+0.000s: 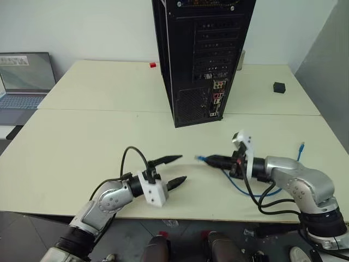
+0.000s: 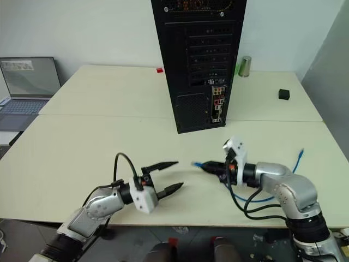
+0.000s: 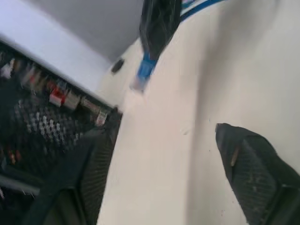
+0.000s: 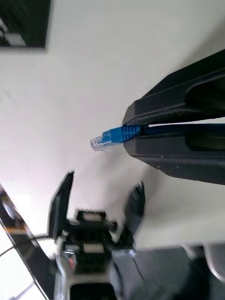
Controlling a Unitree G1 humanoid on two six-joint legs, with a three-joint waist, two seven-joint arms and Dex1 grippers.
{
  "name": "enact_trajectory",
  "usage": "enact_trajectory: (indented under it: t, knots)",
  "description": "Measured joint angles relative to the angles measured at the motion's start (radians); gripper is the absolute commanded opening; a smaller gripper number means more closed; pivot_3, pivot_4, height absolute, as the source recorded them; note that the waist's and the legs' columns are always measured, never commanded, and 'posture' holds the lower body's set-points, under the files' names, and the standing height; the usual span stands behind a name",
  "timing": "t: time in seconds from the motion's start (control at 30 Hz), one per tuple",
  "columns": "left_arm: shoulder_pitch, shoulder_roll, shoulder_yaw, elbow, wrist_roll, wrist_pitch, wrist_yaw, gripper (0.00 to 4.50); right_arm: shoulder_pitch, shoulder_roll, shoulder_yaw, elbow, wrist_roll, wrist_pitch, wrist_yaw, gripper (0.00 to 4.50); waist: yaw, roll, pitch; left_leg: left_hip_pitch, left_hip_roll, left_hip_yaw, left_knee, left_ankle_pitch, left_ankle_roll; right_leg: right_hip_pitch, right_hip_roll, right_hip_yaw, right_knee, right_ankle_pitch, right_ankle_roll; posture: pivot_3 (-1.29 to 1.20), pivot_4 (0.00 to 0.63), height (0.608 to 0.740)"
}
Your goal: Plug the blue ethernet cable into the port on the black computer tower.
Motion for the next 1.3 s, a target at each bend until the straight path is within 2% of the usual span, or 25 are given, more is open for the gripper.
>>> enact_trajectory:
  t: [0.17,0.23,0.37,0.53,0.77,1.3]
  knots:
    - [-0.026,-0.111,-0.001,-0.189,-0.103,0.350,-0.026,4.18,-0.037,0.089,-0.032,0.003,-0.136,-0.103,-0.203,0.00,-0.001,0.000,0.000,0.000,0.000,0.000,0.000,0.000,0.000,0.000,0.001,0.001,0.000,0.000,0.000,0.00,0.150,0.740]
    - [-0.059,-0.185,0.001,-0.248,-0.128,0.512,0.008,4.18,-0.055,0.128,-0.019,0.008,-0.223,-0.144,-0.308,0.00,-0.001,0.000,0.000,0.000,0.000,0.000,0.000,0.000,0.000,0.000,0.002,0.001,0.000,0.000,0.000,0.00,0.150,0.740]
    - [-0.139,-0.274,0.039,-0.275,-0.145,0.751,0.086,4.18,-0.074,0.206,0.013,0.024,-0.344,-0.191,-0.453,0.00,-0.004,0.000,0.000,0.000,0.000,0.000,0.000,0.000,0.000,0.000,0.003,0.002,0.001,0.000,0.000,0.00,0.150,0.740]
    - [-0.207,-0.376,0.078,-0.273,-0.154,0.934,0.177,4.18,-0.175,0.306,0.016,0.155,-0.421,-0.241,-0.572,0.00,-0.002,0.000,0.000,0.000,-0.001,0.000,0.000,0.000,-0.001,-0.001,0.002,0.002,0.001,0.000,0.000,0.00,0.150,0.740]
    - [-0.259,-0.445,0.102,-0.273,-0.163,1.076,0.245,4.18,-0.261,0.343,0.008,0.298,-0.467,-0.288,-0.618,0.00,-0.001,0.000,0.000,-0.001,-0.001,0.000,0.000,0.000,-0.001,-0.001,0.002,0.003,0.000,0.000,0.000,0.00,0.150,0.740]
    - [-0.274,-0.450,0.111,-0.302,-0.171,1.144,0.270,4.18,-0.334,0.388,-0.020,0.422,-0.495,-0.330,-0.632,0.00,-0.002,0.000,0.000,-0.001,-0.001,0.001,0.000,0.000,-0.001,-0.001,0.001,0.003,0.000,0.000,0.000,0.00,0.150,0.740]
